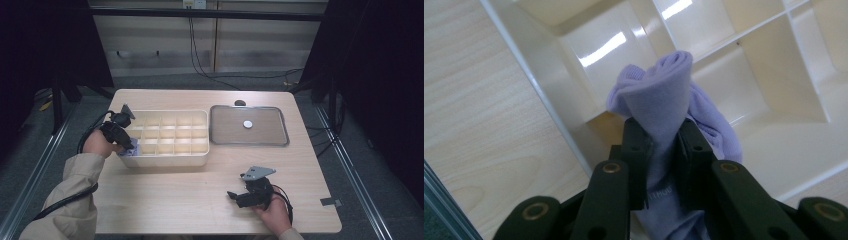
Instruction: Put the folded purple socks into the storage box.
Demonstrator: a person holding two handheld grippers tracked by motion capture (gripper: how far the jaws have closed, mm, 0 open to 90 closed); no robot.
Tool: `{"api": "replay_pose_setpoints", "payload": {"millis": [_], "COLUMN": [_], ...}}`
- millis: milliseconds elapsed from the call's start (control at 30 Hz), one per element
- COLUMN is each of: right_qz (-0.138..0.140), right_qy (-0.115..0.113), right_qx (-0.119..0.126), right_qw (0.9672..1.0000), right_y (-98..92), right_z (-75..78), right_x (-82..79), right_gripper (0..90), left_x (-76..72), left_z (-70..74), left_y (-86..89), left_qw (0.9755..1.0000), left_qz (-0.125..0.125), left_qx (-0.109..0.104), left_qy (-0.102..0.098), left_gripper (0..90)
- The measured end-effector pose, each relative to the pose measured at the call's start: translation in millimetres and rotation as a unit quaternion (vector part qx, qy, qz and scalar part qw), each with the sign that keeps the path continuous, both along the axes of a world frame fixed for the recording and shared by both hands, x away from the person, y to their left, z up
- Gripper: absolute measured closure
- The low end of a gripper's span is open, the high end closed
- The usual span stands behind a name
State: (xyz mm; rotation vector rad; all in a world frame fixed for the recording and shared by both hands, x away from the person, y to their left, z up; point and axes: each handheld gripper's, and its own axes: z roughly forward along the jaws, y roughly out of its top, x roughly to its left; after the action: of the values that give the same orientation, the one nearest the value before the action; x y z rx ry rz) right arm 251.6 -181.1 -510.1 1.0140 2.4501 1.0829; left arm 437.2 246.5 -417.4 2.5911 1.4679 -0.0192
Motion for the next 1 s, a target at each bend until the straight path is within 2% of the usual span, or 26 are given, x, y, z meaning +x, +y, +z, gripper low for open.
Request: {"api": "replay_pose_setpoints", "payload": {"millis": [133, 433, 633, 1000], "right_qz": [0.0, 0.001, 0.001, 0.0], "right_qy": [0.0, -0.001, -0.001, -0.001], "right_qx": [0.0, -0.001, -0.001, 0.0], "right_qw": [1.0, 1.0, 1.0, 1.0], "right_y": [0.0, -0.2, -0.2, 0.0], "right_z": [0.0, 0.0, 0.0, 0.0], "right_x": [0.0, 0.1, 0.2, 0.1], "right_gripper": [20.3, 20.3, 20.3, 20.3], "left_x": [-2.1, -3.9, -5.5, -5.1], "left_z": [-1.8, -5.6, -8.4, 2.6], "left_y": [2.0, 0.0, 1.6, 3.4], "left_qw": [0.9999, 1.0, 0.9999, 0.9998], "left_qz": [0.005, 0.004, 0.009, 0.017], "left_qx": [-0.008, 0.002, -0.003, -0.01], "left_qy": [-0.003, -0.001, -0.006, -0.008], "left_gripper": [77.7, 77.6, 76.3, 67.9]}}
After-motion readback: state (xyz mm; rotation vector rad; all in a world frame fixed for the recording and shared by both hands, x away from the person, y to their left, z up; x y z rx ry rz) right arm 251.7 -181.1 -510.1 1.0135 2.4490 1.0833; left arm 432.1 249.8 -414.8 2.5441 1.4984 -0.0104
